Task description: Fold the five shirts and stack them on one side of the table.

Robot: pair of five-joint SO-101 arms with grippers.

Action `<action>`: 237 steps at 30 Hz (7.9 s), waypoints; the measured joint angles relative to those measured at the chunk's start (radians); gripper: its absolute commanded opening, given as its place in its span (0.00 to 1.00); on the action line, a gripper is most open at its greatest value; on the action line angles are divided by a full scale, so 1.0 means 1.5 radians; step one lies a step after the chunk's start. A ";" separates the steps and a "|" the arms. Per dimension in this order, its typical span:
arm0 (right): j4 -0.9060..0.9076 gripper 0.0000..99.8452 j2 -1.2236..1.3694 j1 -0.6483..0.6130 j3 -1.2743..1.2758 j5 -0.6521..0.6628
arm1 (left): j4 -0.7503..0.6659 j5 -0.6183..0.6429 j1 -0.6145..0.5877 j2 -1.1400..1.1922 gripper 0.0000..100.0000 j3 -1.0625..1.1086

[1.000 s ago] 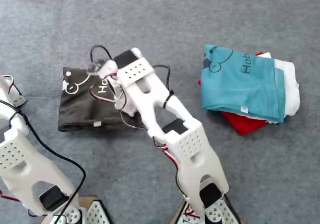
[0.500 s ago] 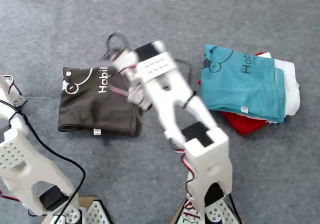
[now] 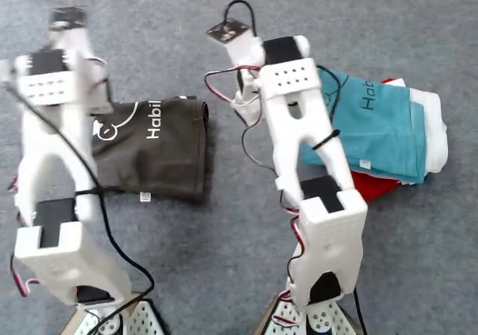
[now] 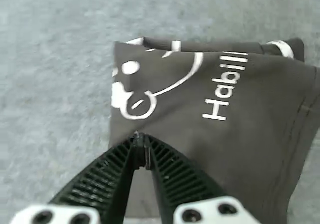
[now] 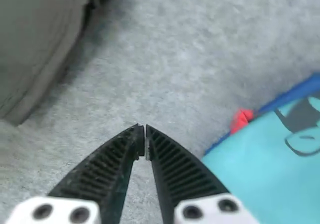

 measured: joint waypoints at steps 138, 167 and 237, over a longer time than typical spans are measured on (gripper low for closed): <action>-0.115 0.45 0.207 -0.311 -0.071 -0.797 | 0.107 0.107 -0.255 0.774 0.03 -0.920; 0.034 0.01 0.489 -0.268 -0.450 -0.697 | 0.095 0.107 -0.271 0.774 0.03 -0.920; 0.043 0.27 -0.019 0.495 -0.177 -0.033 | 0.093 0.107 -0.271 0.774 0.03 -0.920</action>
